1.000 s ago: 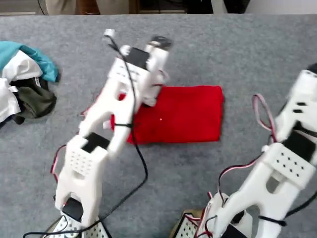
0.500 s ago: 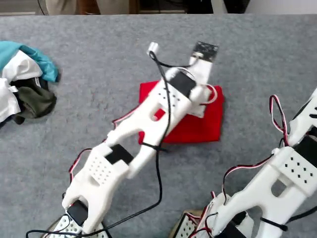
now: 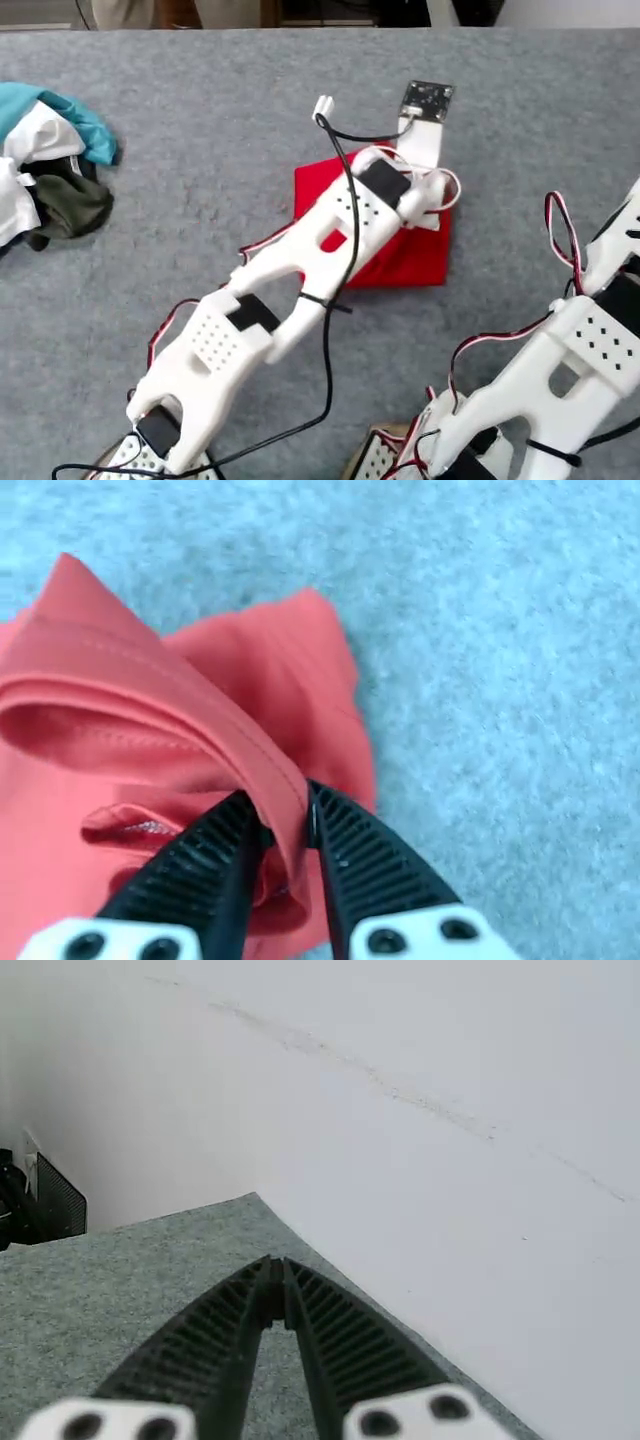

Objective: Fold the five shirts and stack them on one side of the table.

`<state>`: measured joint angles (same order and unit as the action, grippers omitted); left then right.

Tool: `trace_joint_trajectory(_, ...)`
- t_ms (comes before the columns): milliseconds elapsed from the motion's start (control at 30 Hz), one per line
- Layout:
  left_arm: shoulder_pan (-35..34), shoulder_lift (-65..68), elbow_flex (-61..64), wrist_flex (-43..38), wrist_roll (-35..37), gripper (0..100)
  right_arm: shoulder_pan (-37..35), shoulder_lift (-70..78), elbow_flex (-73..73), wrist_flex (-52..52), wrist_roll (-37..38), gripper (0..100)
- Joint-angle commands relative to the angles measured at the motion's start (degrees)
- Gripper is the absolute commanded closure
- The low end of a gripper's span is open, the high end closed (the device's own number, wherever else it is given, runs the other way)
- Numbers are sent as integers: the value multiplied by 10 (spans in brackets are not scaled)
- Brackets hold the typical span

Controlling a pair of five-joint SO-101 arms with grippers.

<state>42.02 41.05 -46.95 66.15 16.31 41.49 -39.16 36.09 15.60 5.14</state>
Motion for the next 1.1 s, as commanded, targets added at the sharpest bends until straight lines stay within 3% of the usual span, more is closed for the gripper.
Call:
trace_joint_trajectory(0, 19, -9, -25, -12, 4, 953, 5, -7, -30, 1, 4, 993)
trace_joint_trajectory(267, -1, -9, -25, -8, 35, 863, -15, -7, -29, 1, 15, 993)
trace_joint_trajectory(400, -33, -15, -29, 1, 96, 791, -57, 20, -29, 4, 71, 993)
trace_joint_trajectory(533, -99, -10, -99, 52, 88, 846, -116, 66, -32, 17, 159, 993)
trace_joint_trajectory(667, -181, 6, -117, 89, 78, 979, -222, 115, -43, 135, 228, 993)
trace_joint_trajectory(867, -207, 84, -85, 87, 78, 981, -388, 190, -74, 315, 242, 993)
trace_joint_trajectory(1067, -204, 193, -104, 41, 81, 981, -436, 249, -82, 406, 249, 993)
